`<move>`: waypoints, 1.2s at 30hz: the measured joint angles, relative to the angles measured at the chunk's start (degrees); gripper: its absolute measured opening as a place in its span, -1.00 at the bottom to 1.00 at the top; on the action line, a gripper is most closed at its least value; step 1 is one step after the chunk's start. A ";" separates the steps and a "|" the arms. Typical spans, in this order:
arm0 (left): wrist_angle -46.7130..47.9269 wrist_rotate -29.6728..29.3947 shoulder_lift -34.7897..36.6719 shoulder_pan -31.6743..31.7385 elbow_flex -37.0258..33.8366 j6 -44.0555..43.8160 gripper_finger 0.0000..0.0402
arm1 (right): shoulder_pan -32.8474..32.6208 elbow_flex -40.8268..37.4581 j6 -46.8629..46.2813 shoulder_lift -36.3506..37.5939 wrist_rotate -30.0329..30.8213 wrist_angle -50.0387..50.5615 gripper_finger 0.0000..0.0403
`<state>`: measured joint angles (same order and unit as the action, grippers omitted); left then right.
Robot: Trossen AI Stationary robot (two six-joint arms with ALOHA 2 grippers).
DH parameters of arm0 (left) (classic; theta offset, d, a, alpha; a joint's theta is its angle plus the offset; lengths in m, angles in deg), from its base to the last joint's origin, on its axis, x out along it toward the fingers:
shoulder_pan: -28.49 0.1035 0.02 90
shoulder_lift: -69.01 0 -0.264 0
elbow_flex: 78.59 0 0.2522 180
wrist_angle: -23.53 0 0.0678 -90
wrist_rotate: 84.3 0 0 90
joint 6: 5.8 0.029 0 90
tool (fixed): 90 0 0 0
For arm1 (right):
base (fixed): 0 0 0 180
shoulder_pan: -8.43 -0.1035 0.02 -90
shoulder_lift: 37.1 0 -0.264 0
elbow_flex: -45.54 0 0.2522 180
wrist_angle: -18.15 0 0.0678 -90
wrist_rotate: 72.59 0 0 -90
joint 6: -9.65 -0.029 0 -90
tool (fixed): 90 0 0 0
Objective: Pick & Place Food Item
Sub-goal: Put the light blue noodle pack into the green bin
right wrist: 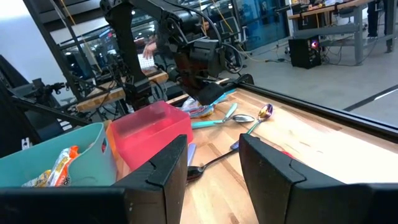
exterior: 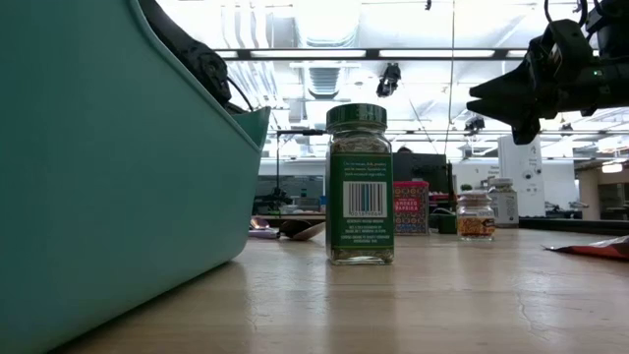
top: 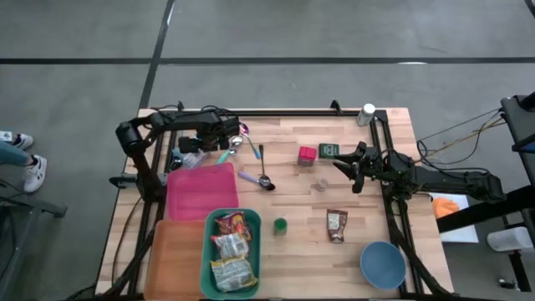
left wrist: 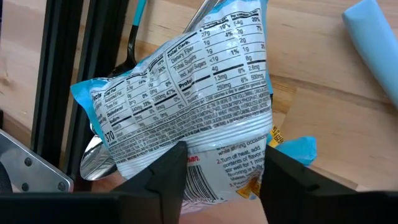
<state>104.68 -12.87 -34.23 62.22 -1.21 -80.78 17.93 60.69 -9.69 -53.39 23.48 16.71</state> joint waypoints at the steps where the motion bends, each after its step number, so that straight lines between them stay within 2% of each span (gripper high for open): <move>1: 0.00 0.06 0.00 0.00 0.10 0.15 -0.21 | 0.01 0.00 -0.01 0.00 0.00 -0.01 -0.29; 8: -0.48 0.22 0.07 -0.04 0.22 0.18 -0.45 | 0.00 0.00 0.01 0.00 -0.01 -0.01 -0.29; 16: -0.52 0.24 0.07 -0.04 0.28 0.17 -0.63 | 0.01 0.00 0.00 0.00 0.00 0.00 -0.29; 36: -0.66 0.59 0.02 -0.37 2.16 4.04 -0.67 | 0.00 0.00 0.01 0.00 0.00 0.00 -0.29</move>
<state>104.03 -12.28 -34.21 61.85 0.95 -76.74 17.93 60.69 -9.68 -53.39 23.48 16.71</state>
